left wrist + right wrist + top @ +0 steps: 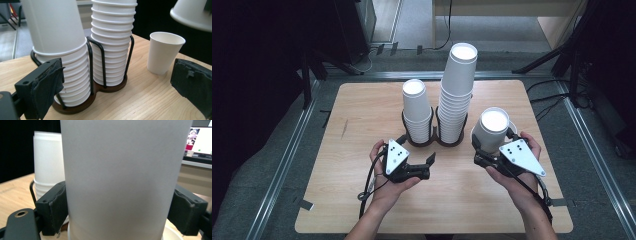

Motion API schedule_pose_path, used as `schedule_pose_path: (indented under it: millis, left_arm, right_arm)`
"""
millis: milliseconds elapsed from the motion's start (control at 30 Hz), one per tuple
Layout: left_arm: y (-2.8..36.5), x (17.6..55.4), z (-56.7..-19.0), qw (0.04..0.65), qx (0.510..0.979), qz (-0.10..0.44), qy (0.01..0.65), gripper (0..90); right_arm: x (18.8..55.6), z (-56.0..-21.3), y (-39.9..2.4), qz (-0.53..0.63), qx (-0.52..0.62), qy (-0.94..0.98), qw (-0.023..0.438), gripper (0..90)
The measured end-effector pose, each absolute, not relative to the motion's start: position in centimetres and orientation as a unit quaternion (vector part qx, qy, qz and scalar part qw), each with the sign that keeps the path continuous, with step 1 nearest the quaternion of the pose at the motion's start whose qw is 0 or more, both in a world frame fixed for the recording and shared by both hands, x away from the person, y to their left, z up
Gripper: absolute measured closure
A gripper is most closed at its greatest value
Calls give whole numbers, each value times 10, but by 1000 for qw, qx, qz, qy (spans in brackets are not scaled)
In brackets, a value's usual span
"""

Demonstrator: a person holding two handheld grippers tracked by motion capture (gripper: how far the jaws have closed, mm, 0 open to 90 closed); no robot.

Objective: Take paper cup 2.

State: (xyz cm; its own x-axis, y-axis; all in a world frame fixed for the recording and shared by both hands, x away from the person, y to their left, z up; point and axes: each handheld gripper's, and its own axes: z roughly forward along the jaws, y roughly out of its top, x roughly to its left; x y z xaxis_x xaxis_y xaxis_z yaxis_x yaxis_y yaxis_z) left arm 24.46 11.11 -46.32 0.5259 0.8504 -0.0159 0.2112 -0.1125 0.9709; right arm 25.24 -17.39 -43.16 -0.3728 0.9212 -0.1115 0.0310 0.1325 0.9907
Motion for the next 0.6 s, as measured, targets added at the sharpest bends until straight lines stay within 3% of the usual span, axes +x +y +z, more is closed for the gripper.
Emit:
schedule_pose_path:
  millis: [600]
  left_arm:
    - [119, 240, -461, 557, 698, 250, 375, 0]
  right_arm:
    - [248, -463, -158, 425, 304, 674, 522, 141]
